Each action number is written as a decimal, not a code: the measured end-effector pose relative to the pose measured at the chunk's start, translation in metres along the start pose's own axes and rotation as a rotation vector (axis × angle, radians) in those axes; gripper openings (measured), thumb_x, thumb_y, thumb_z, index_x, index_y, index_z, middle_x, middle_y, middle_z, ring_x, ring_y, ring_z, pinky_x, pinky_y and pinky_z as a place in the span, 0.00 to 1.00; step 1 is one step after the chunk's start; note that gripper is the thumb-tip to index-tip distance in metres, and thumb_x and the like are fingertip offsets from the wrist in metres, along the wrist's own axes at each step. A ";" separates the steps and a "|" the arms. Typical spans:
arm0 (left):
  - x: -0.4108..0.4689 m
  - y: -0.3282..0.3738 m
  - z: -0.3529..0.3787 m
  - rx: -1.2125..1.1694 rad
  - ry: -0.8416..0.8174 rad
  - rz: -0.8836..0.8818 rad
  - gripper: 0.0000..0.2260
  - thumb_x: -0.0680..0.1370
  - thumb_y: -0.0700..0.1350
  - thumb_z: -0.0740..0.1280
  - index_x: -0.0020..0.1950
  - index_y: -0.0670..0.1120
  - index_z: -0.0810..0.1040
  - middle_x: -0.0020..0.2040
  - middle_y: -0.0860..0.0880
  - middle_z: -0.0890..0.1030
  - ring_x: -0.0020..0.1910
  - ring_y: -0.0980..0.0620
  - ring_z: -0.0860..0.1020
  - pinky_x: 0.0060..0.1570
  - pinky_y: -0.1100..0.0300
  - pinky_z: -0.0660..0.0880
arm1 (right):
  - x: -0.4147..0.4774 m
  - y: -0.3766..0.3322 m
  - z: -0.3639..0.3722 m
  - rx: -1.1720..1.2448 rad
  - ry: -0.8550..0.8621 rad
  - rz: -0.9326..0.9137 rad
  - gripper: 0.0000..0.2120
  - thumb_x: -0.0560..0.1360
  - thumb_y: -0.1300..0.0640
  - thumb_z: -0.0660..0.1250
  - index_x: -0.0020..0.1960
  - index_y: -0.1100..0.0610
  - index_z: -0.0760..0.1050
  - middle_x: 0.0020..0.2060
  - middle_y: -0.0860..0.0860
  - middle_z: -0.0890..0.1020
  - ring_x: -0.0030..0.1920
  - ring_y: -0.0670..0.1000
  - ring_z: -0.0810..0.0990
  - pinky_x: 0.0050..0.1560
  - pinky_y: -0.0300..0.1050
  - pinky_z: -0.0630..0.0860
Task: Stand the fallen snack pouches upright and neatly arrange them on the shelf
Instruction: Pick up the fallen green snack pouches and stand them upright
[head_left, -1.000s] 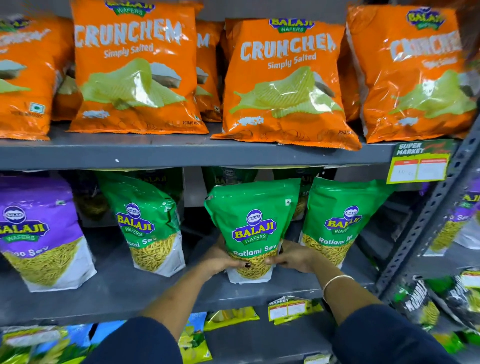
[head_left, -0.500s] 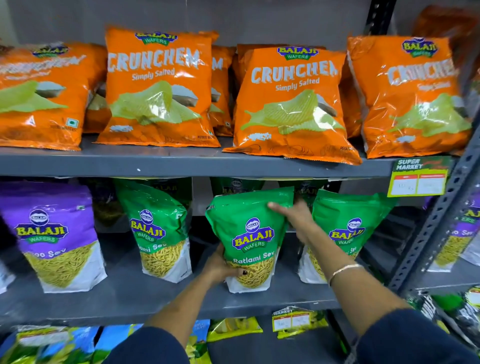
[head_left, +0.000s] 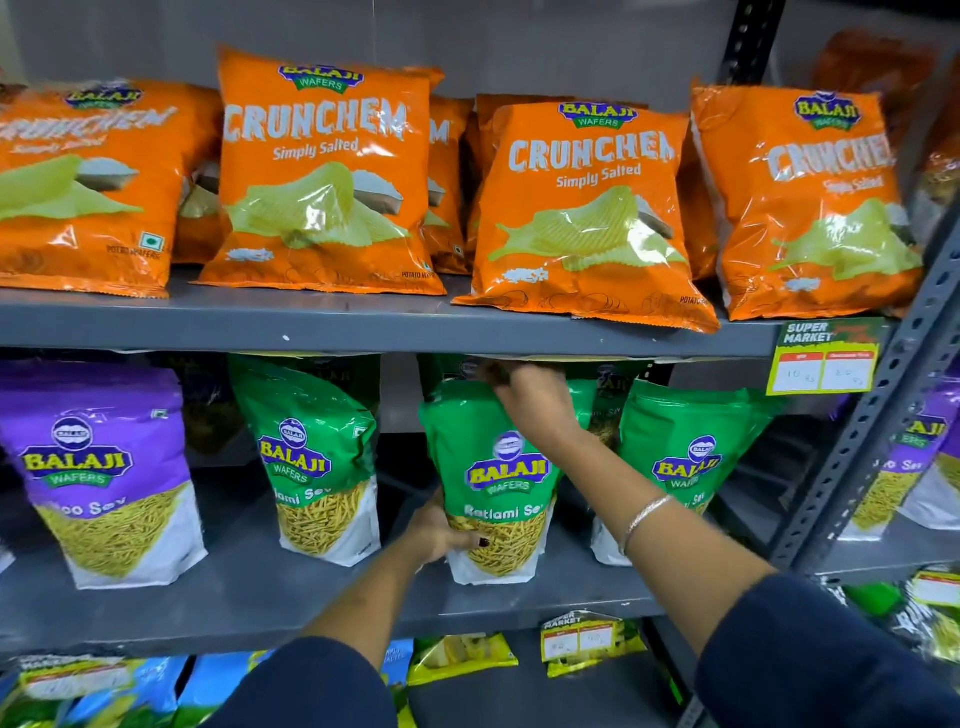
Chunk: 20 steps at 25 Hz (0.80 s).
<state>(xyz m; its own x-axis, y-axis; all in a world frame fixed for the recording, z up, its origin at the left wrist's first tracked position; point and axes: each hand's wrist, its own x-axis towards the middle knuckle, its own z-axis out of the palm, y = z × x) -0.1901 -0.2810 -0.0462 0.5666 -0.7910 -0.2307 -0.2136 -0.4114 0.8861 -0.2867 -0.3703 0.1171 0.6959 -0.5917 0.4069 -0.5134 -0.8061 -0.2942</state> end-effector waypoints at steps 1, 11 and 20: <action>0.001 0.000 -0.001 -0.001 -0.007 0.009 0.34 0.67 0.35 0.75 0.69 0.43 0.65 0.64 0.43 0.77 0.58 0.51 0.74 0.60 0.61 0.71 | -0.003 0.011 0.005 -0.002 0.085 0.084 0.20 0.77 0.49 0.59 0.53 0.65 0.78 0.46 0.59 0.82 0.48 0.60 0.80 0.56 0.51 0.73; -0.003 -0.019 0.014 -0.044 -0.056 -0.033 0.40 0.66 0.34 0.75 0.71 0.45 0.57 0.68 0.44 0.73 0.61 0.50 0.71 0.61 0.55 0.70 | -0.086 0.108 0.113 1.020 -0.669 0.445 0.54 0.59 0.41 0.75 0.75 0.53 0.48 0.74 0.53 0.63 0.73 0.55 0.62 0.73 0.54 0.60; 0.005 -0.032 0.009 0.027 0.075 -0.033 0.37 0.65 0.35 0.76 0.70 0.44 0.63 0.64 0.44 0.76 0.62 0.47 0.73 0.57 0.59 0.69 | -0.085 0.115 0.152 0.813 -0.479 0.327 0.52 0.58 0.60 0.80 0.72 0.55 0.53 0.68 0.55 0.71 0.69 0.55 0.69 0.66 0.47 0.69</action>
<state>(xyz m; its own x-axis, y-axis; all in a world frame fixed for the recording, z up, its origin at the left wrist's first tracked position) -0.1882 -0.2757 -0.0795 0.6315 -0.7412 -0.2276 -0.2148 -0.4493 0.8672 -0.3286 -0.4134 -0.0826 0.8030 -0.5796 -0.1388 -0.3408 -0.2555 -0.9048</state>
